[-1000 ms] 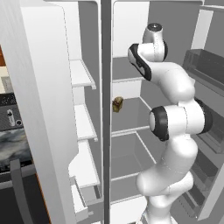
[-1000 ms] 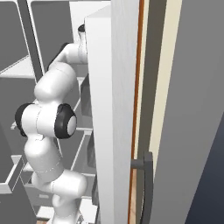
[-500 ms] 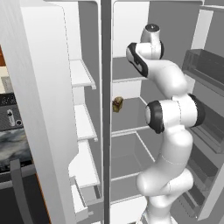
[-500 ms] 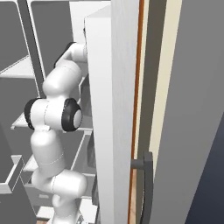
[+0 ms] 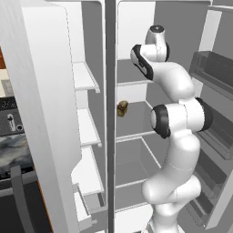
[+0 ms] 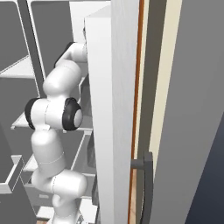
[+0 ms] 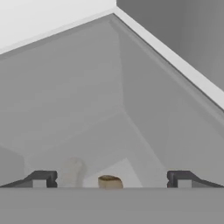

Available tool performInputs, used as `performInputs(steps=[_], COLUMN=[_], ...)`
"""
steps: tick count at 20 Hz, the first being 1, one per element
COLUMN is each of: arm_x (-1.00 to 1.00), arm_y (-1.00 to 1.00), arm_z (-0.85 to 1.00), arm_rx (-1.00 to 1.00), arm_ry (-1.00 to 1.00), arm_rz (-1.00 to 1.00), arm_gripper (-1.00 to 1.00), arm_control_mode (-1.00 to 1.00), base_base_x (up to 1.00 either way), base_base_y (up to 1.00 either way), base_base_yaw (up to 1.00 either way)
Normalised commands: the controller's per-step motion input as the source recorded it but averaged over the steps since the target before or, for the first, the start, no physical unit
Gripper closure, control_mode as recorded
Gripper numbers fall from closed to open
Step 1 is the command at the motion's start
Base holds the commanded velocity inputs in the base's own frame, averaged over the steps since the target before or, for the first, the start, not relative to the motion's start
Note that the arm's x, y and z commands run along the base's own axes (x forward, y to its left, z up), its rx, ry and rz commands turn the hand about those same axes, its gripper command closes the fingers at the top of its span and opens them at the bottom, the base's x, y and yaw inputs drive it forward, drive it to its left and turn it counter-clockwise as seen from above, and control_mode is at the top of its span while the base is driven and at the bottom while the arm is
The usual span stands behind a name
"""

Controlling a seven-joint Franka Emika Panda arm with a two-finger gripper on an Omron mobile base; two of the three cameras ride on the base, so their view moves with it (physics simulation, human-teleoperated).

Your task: Take the carrot and garlic from the fridge shelf and place them in the freezer drawer to begin freezing them.

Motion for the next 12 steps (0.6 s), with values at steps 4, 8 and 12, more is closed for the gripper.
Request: performInputs(steps=[4, 8, 12], arm_x=[-0.10, -0.05, -0.17], arm_y=[0.00, 0.00, 0.00], arm_z=[-0.39, -0.14, -0.02], arm_rx=[-0.07, -0.02, 0.00], arm_ry=[0.02, 0.00, -0.03], arm_rz=[0.00, 0.00, 0.02], arm_gripper=[1.00, 1.00, 1.00], arm_control_mode=[-1.00, -1.00, -1.00], base_base_x=[0.00, 0.00, 0.00], base_base_y=[0.00, 0.00, 0.00], base_base_yaw=[0.00, 0.00, 0.00])
